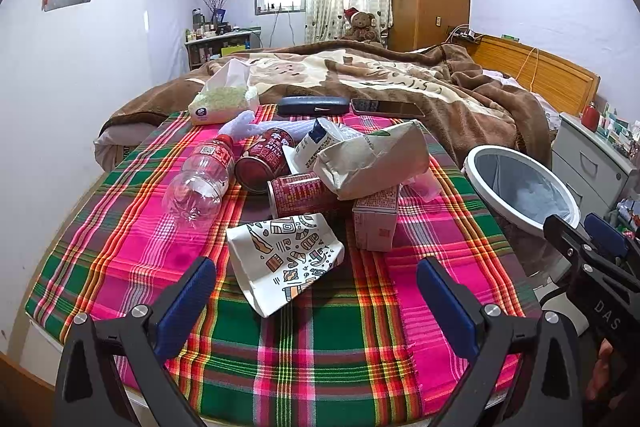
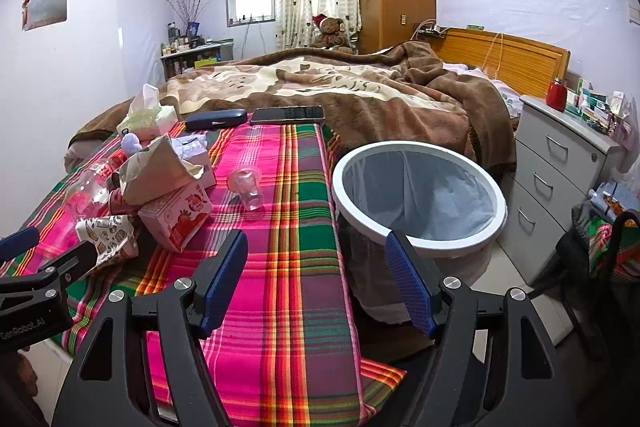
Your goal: Collect trash
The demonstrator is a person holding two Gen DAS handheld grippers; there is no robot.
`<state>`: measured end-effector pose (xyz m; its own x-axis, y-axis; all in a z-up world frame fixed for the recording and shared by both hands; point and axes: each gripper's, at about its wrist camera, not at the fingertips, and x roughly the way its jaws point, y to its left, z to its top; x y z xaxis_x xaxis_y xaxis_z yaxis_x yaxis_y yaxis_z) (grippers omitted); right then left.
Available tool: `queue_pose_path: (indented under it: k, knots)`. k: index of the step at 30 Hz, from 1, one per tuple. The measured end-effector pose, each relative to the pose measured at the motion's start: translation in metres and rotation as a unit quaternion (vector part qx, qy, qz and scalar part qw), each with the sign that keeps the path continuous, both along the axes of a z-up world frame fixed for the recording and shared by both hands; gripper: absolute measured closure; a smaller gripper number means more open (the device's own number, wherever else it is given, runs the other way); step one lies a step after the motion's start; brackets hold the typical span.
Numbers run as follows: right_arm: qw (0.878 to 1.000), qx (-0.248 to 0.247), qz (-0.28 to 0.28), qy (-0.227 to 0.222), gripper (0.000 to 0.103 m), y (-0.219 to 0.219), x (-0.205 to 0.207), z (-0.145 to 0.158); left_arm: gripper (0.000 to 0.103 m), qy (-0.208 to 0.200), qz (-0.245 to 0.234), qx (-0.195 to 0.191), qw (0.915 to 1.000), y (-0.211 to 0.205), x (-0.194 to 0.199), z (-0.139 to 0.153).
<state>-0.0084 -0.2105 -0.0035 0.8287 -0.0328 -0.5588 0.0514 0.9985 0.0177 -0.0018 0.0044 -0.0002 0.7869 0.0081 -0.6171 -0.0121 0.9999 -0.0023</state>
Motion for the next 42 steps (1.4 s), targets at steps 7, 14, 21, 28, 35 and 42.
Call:
queue_pose_path:
  k: [7,14,21,28,35,42]
  knots:
    - [1.000,0.000,0.001,-0.001,0.030,-0.0001,0.0001,0.0000,0.001,0.000,0.001,0.000,1.0000,0.0011,-0.0012,0.0010]
    - [1.000,-0.001,0.001,-0.001,0.030,0.0001,0.0004,0.0000,0.001,0.000,0.001,-0.001,1.0000,0.0016,-0.0025,0.0017]
    - [1.000,-0.002,0.000,0.000,0.030,0.0000,0.0008,-0.0005,0.001,0.000,0.001,0.001,1.0000,0.0016,-0.0027,0.0015]
    - [1.000,-0.003,-0.001,0.000,0.030,-0.0004,0.0012,-0.0008,0.001,0.000,0.002,0.001,1.0000,0.0021,-0.0022,0.0014]
    - [1.000,-0.003,-0.001,0.000,0.030,-0.0004,0.0013,-0.0007,0.001,0.000,0.001,0.001,1.0000,0.0022,-0.0019,0.0011]
    - [1.000,-0.004,-0.001,0.000,0.030,0.0003,0.0015,-0.0009,0.001,0.001,0.003,0.002,1.0000,0.0015,0.0000,-0.0003]
